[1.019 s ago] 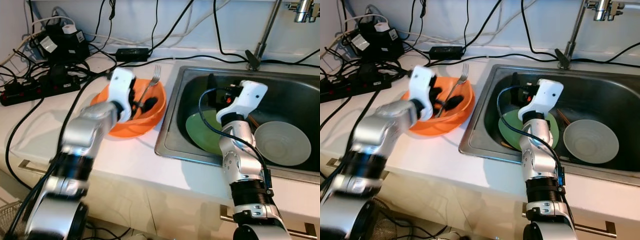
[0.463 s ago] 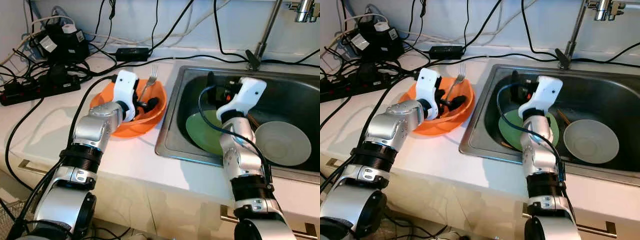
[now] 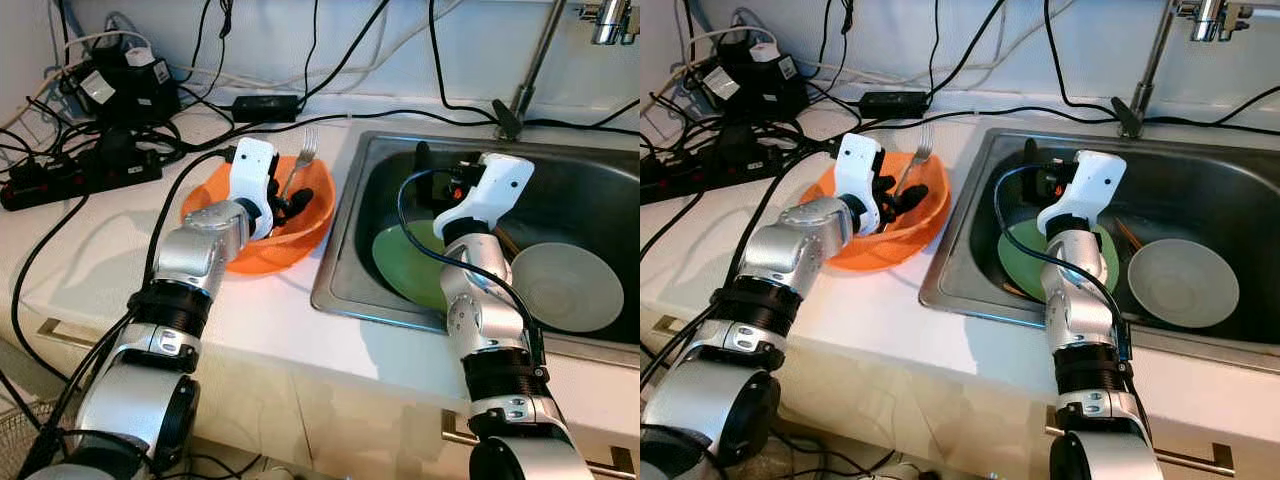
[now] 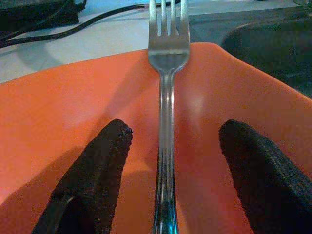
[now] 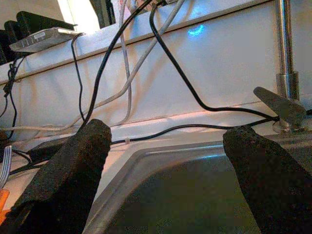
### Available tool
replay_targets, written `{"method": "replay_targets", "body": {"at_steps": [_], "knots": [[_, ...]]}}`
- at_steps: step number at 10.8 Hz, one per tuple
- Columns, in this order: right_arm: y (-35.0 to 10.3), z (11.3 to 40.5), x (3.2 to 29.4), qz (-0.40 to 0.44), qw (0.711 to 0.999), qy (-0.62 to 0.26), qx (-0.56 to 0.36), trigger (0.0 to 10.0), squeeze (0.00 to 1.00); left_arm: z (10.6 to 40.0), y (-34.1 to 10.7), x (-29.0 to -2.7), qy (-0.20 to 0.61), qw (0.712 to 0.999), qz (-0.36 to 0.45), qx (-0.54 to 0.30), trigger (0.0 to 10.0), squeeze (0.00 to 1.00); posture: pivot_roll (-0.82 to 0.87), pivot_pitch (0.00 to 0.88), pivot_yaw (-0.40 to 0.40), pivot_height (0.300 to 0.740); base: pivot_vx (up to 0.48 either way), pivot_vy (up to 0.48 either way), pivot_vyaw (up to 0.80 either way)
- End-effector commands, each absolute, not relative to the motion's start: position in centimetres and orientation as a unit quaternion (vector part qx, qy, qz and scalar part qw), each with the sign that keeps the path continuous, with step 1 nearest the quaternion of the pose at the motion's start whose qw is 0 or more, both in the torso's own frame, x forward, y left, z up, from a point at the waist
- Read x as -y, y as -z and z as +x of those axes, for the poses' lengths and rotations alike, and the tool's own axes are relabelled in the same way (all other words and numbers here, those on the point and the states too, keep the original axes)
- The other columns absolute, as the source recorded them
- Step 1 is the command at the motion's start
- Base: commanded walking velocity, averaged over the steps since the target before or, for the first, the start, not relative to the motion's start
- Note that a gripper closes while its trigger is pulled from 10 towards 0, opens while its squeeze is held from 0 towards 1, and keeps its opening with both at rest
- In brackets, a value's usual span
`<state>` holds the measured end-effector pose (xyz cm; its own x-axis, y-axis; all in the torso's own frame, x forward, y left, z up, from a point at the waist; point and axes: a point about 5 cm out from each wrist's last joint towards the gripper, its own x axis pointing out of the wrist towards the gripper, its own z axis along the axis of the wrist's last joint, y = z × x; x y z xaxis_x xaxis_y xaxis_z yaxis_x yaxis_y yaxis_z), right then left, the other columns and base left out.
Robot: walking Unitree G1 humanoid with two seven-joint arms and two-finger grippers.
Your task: Kitchen organization
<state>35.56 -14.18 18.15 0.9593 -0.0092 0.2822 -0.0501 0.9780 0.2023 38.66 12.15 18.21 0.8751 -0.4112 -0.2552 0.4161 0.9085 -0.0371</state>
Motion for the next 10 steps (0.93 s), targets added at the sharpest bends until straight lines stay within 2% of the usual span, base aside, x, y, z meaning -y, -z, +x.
{"method": "replay_targets", "body": {"at_steps": [1,10], "knots": [[-18.46,35.72,13.95,0.107,0.983,-0.015,0.148,10.0,0.00,39.03,-18.87,-12.36,0.207,0.971,0.010,-0.121,0.0,0.00,0.06,0.000,0.077,0.740,0.000,0.000,0.00],[-18.18,35.75,13.56,0.116,0.983,-0.014,0.144,10.0,0.00,39.37,-19.43,-12.69,0.203,0.974,0.002,-0.102,0.0,0.00,0.07,0.000,0.082,0.740,0.000,0.000,0.00]]}}
